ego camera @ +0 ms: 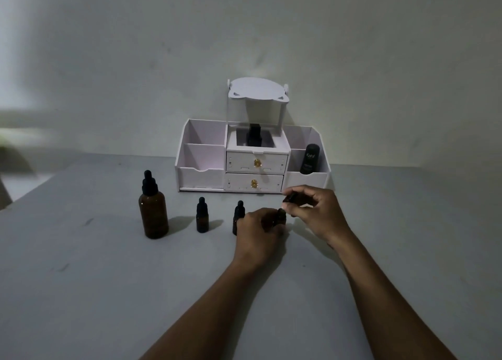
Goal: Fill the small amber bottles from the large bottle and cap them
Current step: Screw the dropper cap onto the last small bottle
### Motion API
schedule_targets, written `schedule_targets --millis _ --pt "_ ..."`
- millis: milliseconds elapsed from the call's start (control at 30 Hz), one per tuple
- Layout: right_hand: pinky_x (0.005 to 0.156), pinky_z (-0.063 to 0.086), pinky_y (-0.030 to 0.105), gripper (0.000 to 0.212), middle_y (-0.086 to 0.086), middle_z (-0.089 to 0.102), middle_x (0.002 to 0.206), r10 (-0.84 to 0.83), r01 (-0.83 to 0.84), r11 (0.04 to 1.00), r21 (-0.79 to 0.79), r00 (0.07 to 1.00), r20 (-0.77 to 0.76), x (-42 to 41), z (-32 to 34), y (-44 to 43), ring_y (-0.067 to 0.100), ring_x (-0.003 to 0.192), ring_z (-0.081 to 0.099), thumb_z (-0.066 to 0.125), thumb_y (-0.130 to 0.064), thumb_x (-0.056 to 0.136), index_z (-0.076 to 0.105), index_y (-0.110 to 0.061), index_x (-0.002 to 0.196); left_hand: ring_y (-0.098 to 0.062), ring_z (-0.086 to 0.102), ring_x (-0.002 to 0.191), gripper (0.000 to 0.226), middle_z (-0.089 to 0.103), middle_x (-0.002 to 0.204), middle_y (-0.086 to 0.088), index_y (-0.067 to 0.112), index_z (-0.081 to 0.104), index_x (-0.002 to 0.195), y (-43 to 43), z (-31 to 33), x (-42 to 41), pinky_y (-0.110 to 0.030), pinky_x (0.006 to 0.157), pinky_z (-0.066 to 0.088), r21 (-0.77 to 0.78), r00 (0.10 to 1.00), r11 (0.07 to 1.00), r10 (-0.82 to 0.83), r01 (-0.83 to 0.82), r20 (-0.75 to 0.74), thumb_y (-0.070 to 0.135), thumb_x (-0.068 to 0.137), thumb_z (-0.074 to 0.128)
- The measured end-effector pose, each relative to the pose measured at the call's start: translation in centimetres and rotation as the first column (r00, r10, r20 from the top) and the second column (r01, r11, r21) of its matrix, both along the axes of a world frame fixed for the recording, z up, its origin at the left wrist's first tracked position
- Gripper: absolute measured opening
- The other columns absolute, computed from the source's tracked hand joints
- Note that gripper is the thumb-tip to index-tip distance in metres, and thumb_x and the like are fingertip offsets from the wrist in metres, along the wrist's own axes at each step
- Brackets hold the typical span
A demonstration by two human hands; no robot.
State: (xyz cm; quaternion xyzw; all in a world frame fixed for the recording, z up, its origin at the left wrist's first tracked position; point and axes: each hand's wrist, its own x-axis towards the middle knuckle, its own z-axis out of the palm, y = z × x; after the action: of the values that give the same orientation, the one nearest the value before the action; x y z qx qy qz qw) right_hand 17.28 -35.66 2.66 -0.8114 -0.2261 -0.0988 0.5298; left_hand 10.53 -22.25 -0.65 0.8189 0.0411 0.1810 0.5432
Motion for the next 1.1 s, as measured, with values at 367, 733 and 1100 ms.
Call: schedule_targets --millis 367,733,1100 --pt "0.067 0.047 0.006 0.037 -0.009 0.07 0.092 -0.026 0.034 0.981 -0.193 0.999 0.047 -0.2 -0.5 0.7 0.005 0.083 0.064 0.087 -0.032 0.073 0.074 -0.019 0.105 0.011 0.063 0.077 0.017 0.069 0.084 0.019 0.021 0.075 0.098 0.0 0.1 0.0 -0.002 0.066 0.047 0.021 1.0 1.0 0.0 -0.001 0.025 0.009 0.09 0.067" --pt "0.068 0.052 0.006 0.034 -0.009 0.072 0.093 -0.032 0.036 0.994 -0.102 0.999 0.036 0.0 -1.1 0.4 0.005 0.084 0.068 0.086 -0.029 0.075 0.074 -0.022 0.105 0.011 0.059 0.082 0.024 0.074 0.107 0.005 0.018 0.074 0.109 -0.1 0.2 -0.1 -0.005 0.082 0.048 0.028 0.999 1.0 -0.003 0.002 0.04 0.007 0.089 0.069" --pt "0.07 0.057 0.014 0.024 -0.007 0.072 0.084 -0.032 0.032 0.999 -0.01 0.998 0.046 0.2 -1.2 0.2 0.006 0.078 0.067 0.088 -0.024 0.073 0.072 -0.02 0.091 0.003 0.062 0.094 0.028 0.073 0.113 0.002 0.016 0.072 0.115 0.0 0.0 0.1 0.004 0.073 0.041 0.036 1.0 0.999 0.014 -0.015 0.021 0.007 0.089 0.069"
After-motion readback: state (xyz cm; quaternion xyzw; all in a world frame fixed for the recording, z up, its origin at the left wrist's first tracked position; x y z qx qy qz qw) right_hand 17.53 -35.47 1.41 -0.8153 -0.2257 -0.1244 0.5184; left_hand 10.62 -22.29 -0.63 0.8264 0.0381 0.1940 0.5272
